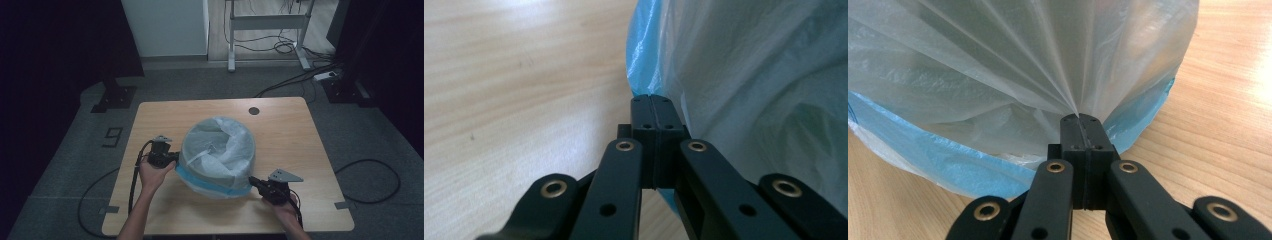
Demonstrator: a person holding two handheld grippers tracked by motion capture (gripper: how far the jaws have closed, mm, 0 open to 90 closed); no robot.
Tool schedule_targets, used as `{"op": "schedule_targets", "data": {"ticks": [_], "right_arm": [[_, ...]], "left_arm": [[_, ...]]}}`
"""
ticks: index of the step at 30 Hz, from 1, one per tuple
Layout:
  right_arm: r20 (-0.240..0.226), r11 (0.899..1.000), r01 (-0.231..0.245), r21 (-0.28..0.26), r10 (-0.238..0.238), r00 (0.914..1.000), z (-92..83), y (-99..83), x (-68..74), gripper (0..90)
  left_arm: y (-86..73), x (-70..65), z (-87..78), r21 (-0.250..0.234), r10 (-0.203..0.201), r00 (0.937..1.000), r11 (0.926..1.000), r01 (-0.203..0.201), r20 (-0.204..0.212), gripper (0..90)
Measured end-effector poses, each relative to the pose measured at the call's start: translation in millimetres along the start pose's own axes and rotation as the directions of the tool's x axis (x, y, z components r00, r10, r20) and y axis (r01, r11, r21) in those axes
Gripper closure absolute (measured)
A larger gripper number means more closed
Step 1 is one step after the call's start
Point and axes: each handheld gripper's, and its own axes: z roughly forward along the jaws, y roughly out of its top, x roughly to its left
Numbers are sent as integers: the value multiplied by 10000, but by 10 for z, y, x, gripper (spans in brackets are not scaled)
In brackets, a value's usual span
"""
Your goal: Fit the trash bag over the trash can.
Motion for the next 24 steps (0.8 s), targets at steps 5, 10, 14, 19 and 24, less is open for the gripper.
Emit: {"op": "schedule_targets", "data": {"ticks": [5,10,14,19,24], "right_arm": [[-35,9999,-110,34,110,9999,12,-21,-25,894],[126,9991,-15,-430,21,9999,-25,-16,-40,755],[433,9945,-63,-1048,109,9990,-118,17,-34,544],[271,9885,-192,-1497,235,9994,-216,55,-60,432],[206,9821,-219,-1872,262,9994,-311,71,-101,401]], "left_arm": [[-36,16,-7,-182,-35,10000,9998,36,50,897],[-79,32,-91,-1160,122,9994,9931,-157,-310,724],[-133,88,-308,-2361,-140,9965,9717,-59,-823,484],[-207,162,-614,-3322,-55,9964,9429,-228,-842,347],[-220,158,-819,-3954,934,9944,9125,-1051,-488,331]]}}
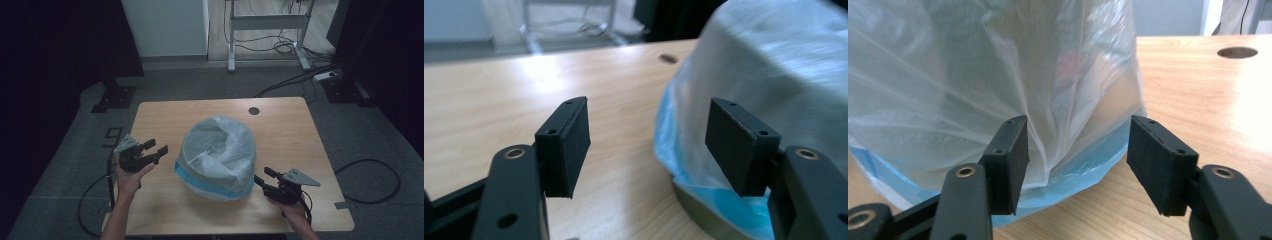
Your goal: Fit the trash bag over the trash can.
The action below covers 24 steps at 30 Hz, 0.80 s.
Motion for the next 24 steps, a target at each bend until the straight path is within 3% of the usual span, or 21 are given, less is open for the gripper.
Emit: {"op": "schedule_targets", "data": {"ticks": [5,9,15,20,24], "right_arm": [[-287,9999,-63,-99,60,9996,-90,3,-71,355],[-294,10000,-74,-37,73,9995,-145,-4,-128,339],[-247,9998,-183,65,184,9995,-186,-14,-173,335],[-394,9997,-233,22,234,9990,-191,-14,-183,354],[-407,9997,-230,8,230,9989,-196,-18,-193,355]], "left_arm": [[114,-94,-37,-186,1017,9928,9947,-1007,637,306],[222,-204,17,-137,1600,9796,9871,-1595,1213,309],[408,-351,80,-69,2062,9636,9781,-2081,1705,320],[582,-440,111,-181,2439,9423,9690,-2464,2292,349],[631,-440,162,-128,2373,9271,9696,-2442,2900,355]]}}
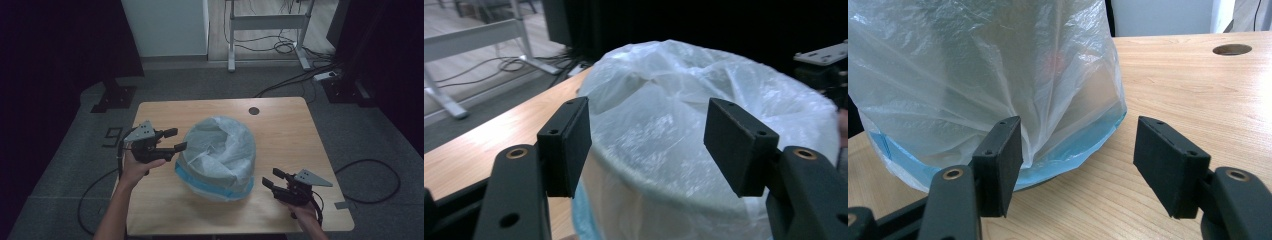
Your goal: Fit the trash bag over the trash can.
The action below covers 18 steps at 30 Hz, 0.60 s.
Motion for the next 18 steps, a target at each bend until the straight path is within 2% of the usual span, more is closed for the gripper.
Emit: {"op": "schedule_targets", "data": {"ticks": [8,12,14,16,18], "right_arm": [[105,9998,-214,-59,215,9997,-17,-3,-43,357],[125,9998,-219,-22,219,9997,-11,-12,-44,358],[129,9998,-202,-26,202,9997,-13,-12,-43,359],[128,9997,-238,-59,238,9996,-18,-12,-45,359],[135,9996,-269,-53,269,9995,-23,-14,-49,360]], "left_arm": [[69,104,108,36,-317,9954,9995,315,906,381],[184,124,254,479,-321,9918,9985,263,1239,410],[248,112,337,747,-226,9886,9971,115,1491,426],[304,89,424,1113,-100,9862,9937,-86,1653,442],[346,62,509,1555,88,9842,9872,-367,1769,445]]}}
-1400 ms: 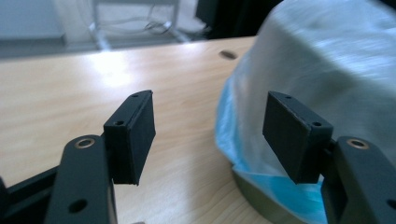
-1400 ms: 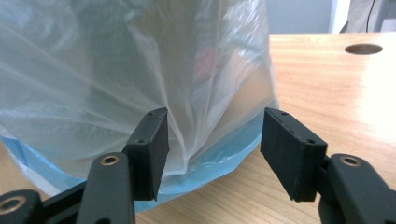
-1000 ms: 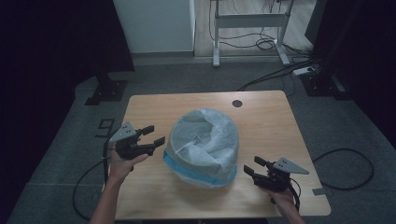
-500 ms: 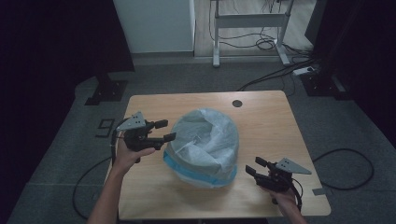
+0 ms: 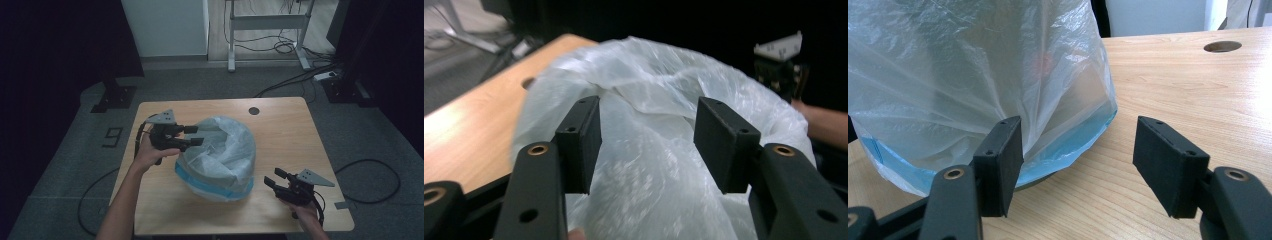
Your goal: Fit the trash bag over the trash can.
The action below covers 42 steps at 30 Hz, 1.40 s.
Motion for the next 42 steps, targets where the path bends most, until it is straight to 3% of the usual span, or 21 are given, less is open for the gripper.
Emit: {"op": "schedule_targets", "data": {"ticks": [4,6,9,13,17,22,27,29,35,42], "right_arm": [[-11,10000,-17,18,17,10000,-1,-6,-4,359],[-26,10000,-2,46,2,10000,2,-7,0,360],[-34,10000,0,75,1,10000,12,-9,7,360],[-40,9999,26,123,-25,10000,15,-12,15,361],[-32,9999,-2,123,2,10000,11,-11,13,362],[8,9998,0,180,0,10000,11,-11,11,362],[58,9999,-39,168,38,10000,4,-8,-1,362],[79,9998,-64,182,63,9999,9,-11,-7,363],[114,9997,-63,237,60,9999,16,-17,-1,362],[146,9997,-86,207,83,9999,7,-19,3,362]], "left_arm": [[53,-7,142,1176,226,9997,9928,-228,33,460],[72,-4,202,1884,333,9991,9817,-280,-251,500],[103,-11,278,2745,495,9985,9607,-409,-246,544],[105,-17,373,3396,601,9980,9392,-507,-173,584],[94,-17,432,3660,592,9979,9295,-460,-251,582],[88,-7,406,3434,508,9985,9383,-407,-204,554],[126,-4,276,2333,381,9993,9717,-382,52,512],[167,-13,236,2028,415,9990,9782,-445,191,498],[347,-96,238,1458,515,9971,9875,-592,562,467],[473,-150,396,1259,564,9943,9897,-676,903,434]]}}
